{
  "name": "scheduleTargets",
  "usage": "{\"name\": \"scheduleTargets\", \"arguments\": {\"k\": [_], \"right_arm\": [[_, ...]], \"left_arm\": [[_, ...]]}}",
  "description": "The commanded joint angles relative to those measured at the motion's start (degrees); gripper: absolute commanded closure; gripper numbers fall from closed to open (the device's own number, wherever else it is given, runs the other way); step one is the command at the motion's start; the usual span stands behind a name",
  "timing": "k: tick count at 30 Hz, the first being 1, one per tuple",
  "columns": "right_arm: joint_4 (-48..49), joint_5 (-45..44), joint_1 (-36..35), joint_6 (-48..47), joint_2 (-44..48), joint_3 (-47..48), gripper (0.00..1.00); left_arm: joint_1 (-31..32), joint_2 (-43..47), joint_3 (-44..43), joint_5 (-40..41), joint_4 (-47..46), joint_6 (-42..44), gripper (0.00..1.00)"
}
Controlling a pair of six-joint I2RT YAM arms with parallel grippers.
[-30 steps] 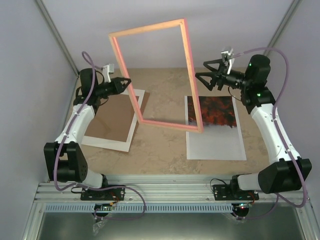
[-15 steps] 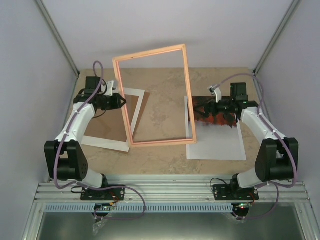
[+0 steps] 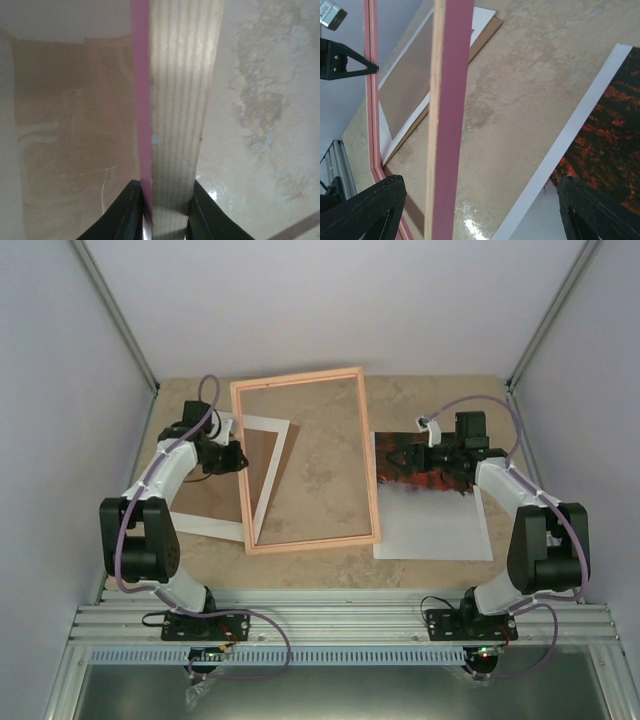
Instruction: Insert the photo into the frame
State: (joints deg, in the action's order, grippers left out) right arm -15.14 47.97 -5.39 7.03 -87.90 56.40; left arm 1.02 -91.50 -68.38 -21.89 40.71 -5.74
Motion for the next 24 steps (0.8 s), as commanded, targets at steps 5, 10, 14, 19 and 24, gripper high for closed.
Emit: {"name": "scheduleTargets", "arguments": {"k": [5,10,14,19,24], "right_arm": [[3.29,-1.06,-1.13,1.54,-1.28,-3.03,0.22],[3.86,-1.28,-1.56,0.09,-2.91,-4.02,0.26],[3.78,-2.31,-1.66,-1.42,-4.03,-4.47,0.27],[2.07,-4.46,-0.96,-3.86,-5.14,-4.84,0.27],[-1.38,-7.75,2.35,-6.54,-7.75,-5.0,0.28]], "left_arm": [[0.34,-1.91,-1.14,4.72,1.63,-0.39,1.0],[2.37,-3.71,-2.05,9.92,1.54,-3.1,1.0],[4.92,-4.96,-2.24,14.68,0.51,-5.67,1.0],[7.69,-7.46,-4.19,18.89,0.43,-8.54,1.0],[10.04,-9.98,-6.29,21.34,1.27,-11.68,0.9]]}}
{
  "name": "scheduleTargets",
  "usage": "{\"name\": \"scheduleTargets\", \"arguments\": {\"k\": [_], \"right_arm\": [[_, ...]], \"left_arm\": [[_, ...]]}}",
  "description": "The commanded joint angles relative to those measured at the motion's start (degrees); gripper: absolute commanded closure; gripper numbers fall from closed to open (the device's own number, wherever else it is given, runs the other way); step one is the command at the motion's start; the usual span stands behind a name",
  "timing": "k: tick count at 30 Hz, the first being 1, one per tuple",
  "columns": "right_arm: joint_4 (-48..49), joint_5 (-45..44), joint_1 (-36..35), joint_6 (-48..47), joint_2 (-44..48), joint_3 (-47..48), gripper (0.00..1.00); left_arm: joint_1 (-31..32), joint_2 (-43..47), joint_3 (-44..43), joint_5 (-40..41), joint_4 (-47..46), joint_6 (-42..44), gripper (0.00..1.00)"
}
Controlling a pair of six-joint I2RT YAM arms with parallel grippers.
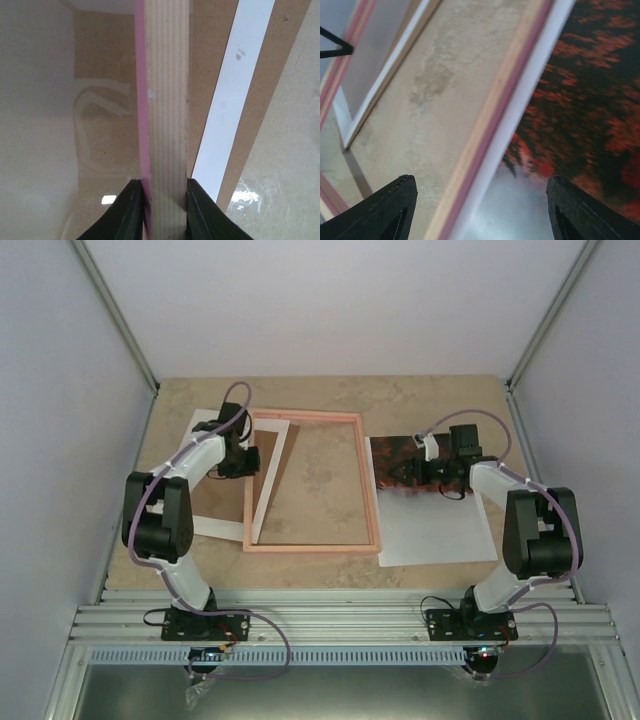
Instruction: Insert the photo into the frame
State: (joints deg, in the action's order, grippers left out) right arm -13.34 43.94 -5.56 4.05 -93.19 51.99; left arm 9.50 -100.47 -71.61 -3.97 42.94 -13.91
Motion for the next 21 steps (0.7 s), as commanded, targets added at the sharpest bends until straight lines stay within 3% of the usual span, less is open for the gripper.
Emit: {"name": "scheduleTargets", "arguments": {"k": [1,5,11,21], "right_arm": [[-3.67,-4.44,3.62,-3.69,-2.99,-0.65,0.28],[-5.7,-5.01,9.3,-6.3,-5.98,0.12,0.32],[-7.78,-3.82,16.04,-9.67,-7.44,2.36,0.34],[-8.6,-1.55,18.29,-12.3,-4.72,0.42,0.34]], "left_arm": [[1.92,-1.35,-3.25,3.67,-0.93,-4.32,0.89],[3.2,-3.44,-4.15,3.7,-0.6,-6.63,0.88],[6.4,-8.81,-7.36,2.0,-0.59,-8.92,0.95],[11.21,-17.01,-14.23,0.11,-4.67,-10.41,0.97]]}}
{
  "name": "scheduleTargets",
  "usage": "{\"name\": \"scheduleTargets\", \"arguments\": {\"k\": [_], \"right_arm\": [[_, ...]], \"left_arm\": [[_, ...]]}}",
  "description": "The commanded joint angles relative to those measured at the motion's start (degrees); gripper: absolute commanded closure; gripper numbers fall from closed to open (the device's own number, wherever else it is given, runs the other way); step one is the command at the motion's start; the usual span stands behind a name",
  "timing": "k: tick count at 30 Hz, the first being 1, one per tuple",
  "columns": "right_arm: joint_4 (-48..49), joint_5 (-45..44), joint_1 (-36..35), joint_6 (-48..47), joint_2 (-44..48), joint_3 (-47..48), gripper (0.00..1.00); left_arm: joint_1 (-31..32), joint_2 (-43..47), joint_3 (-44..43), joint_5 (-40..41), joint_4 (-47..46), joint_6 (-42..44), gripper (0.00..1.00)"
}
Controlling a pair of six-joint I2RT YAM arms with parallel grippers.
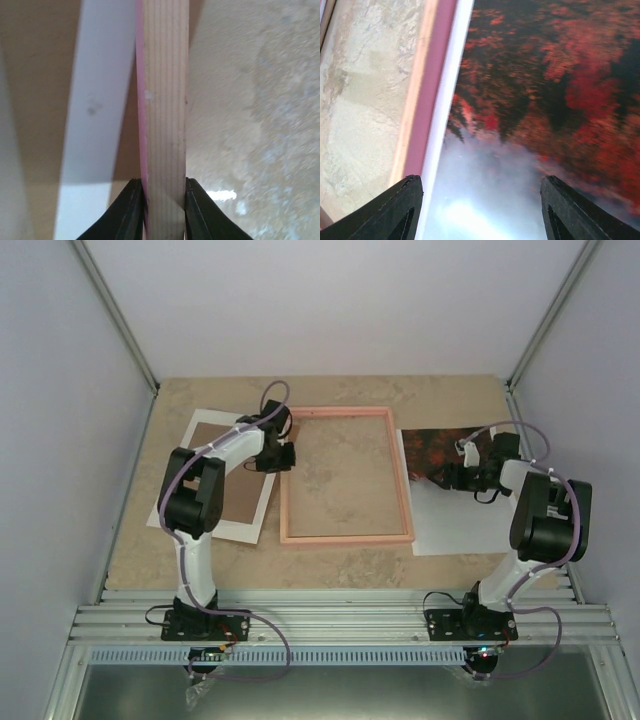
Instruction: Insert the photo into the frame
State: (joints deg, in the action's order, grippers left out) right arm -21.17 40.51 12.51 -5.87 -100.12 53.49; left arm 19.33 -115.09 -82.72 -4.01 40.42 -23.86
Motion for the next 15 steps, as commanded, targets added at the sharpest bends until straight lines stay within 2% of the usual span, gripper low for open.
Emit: {"name": "scheduleTargets", "arguments": {"k": [1,4,9,15], "right_arm": [[-0.64,2.01,0.19,-2.47,2.47,-1.64,0.34],[-0.43,2.47,0.26,-2.52,2.88,-2.53,0.34],[-0.37,3.1,0.18,-2.04,2.99,-2.58,0.34],[0.23,4.38,0.12,-1.71,3.22,-3.04,0.34]], "left_arm": [[1.38,-2.94,-3.43,-0.09,-2.41,-0.34,0.97],[1.5,-4.32,-3.56,-2.08,-3.88,-0.12,0.94],[1.49,-7.24,-5.06,-3.87,-4.82,1.3,0.7],[1.12,-10.58,-7.71,-1.03,-3.93,4.54,0.49]]}}
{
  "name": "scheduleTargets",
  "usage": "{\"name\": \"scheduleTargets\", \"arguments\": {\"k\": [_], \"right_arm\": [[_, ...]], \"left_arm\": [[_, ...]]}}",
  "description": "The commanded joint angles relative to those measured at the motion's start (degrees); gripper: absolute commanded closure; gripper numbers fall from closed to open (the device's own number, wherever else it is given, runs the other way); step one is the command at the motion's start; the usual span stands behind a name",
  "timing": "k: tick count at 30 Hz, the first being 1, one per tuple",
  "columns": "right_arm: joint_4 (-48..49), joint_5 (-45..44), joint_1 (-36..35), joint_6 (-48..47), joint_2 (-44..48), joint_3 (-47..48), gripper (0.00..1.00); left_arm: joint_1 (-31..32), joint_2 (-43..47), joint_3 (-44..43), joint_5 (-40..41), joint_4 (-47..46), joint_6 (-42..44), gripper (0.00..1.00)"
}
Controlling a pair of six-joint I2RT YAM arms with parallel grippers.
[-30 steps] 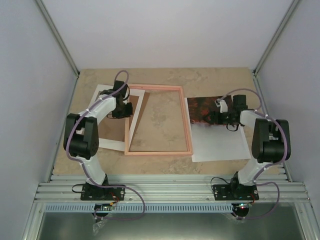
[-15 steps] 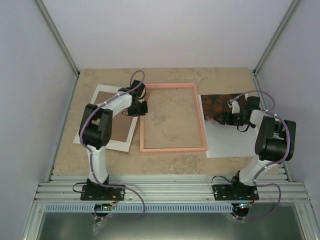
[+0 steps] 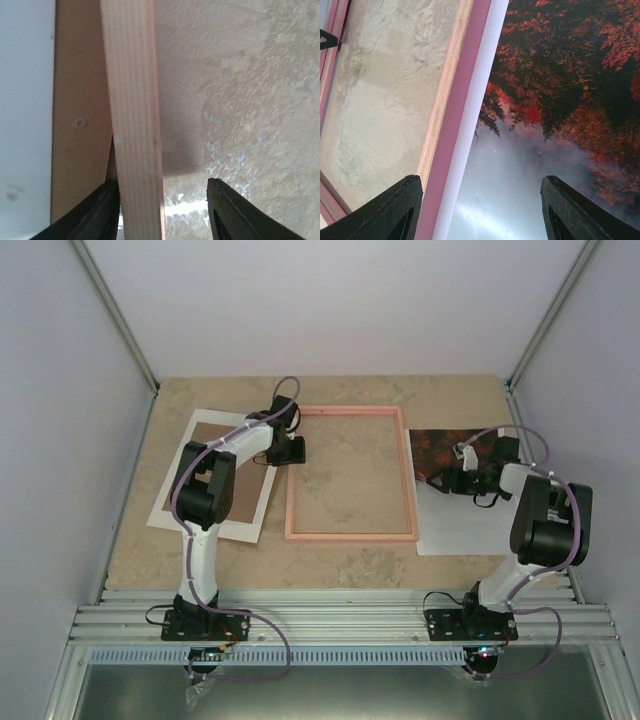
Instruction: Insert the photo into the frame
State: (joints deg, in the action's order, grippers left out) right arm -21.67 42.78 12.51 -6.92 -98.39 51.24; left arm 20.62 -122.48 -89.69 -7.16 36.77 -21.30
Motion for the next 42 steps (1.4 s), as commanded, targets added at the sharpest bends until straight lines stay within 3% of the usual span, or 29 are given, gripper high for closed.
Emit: {"name": "scheduleTargets", "arguments": {"k": [1,8,16,21,24,26,31,35,42], "right_arm": [[1.0,2.25,0.05,-0.46,1.4,-0.78,0.34],[3.32,3.38,-1.76,1.38,1.09,-0.03,0.34],[5.54,4.41,-5.37,2.67,0.93,0.68,0.34],[8.06,5.81,-9.03,3.69,3.8,1.61,0.33],[8.74,5.94,-12.18,3.98,5.98,3.0,0.33],[9.7,5.67,-15.53,4.41,7.7,3.93,0.33],[13.66,5.17,-23.59,6.72,10.3,5.53,0.3],[16.3,4.69,-29.9,10.12,9.52,6.83,0.3],[18.22,3.75,-39.03,13.79,4.06,10.32,0.3]], "left_arm": [[-0.33,-3.12,-0.49,2.31,-0.78,1.9,0.46],[-3.91,-3.08,-0.25,4.3,-3.78,1.05,0.23],[-8.66,-2.82,-1.09,-1.9,-5.09,2.84,0.2],[-8.73,7.38,4.28,-4.67,-8.19,5.82,0.18],[-8.9,14.05,8.6,0.76,-8.32,10.29,0.04],[-9.89,17.7,10.91,1.82,-7.21,14.12,0.01],[-19.7,23.42,15.76,-2.69,-3.48,22.12,0.01],[-27.31,26.17,20.14,0.72,-2.94,29.35,0.01],[-35.37,25.63,24.25,2.13,-2.46,37.24,0.01]]}}
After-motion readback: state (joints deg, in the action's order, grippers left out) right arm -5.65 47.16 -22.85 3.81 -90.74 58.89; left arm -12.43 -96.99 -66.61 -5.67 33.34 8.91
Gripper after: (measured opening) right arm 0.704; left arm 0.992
